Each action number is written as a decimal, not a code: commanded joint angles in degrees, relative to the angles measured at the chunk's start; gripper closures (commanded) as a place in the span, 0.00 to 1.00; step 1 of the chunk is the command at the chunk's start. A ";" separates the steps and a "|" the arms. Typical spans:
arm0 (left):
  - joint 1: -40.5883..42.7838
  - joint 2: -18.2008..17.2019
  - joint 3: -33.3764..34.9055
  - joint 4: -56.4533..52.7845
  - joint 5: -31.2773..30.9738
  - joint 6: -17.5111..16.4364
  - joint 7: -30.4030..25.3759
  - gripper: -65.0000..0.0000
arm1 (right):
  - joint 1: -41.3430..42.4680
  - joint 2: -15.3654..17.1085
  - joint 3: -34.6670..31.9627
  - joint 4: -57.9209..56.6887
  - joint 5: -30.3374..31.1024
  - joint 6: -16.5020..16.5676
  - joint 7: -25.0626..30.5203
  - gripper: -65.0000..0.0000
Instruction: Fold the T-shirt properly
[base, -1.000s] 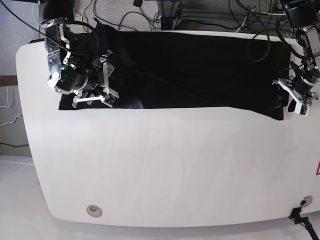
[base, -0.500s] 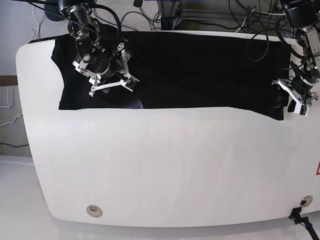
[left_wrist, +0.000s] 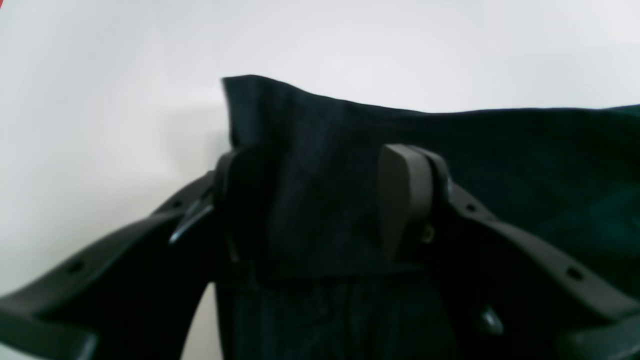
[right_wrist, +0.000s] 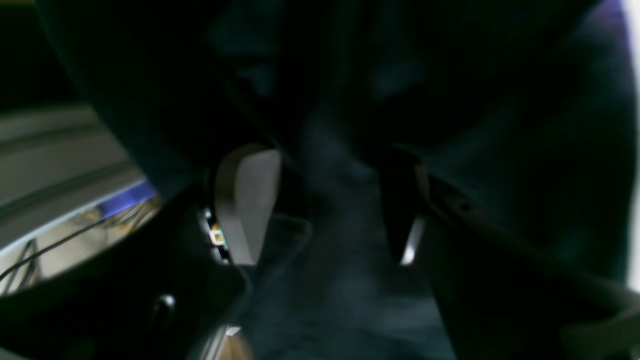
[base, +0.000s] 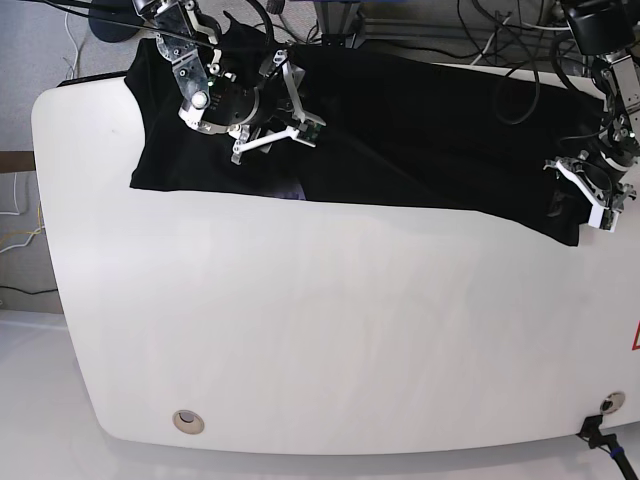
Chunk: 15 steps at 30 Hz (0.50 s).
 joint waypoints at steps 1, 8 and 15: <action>-0.74 -1.29 -0.57 3.25 -1.17 -0.08 -1.91 0.47 | 1.49 0.22 3.56 0.73 -0.53 0.03 0.14 0.48; 0.49 -1.20 -3.12 7.21 -1.17 -0.08 -1.39 0.47 | 6.24 2.15 5.32 -2.79 -0.27 0.03 0.49 0.48; -3.73 -1.82 -3.12 -1.06 -1.08 -0.08 -1.47 0.47 | 6.50 2.77 5.32 -8.42 -0.44 0.03 3.39 0.48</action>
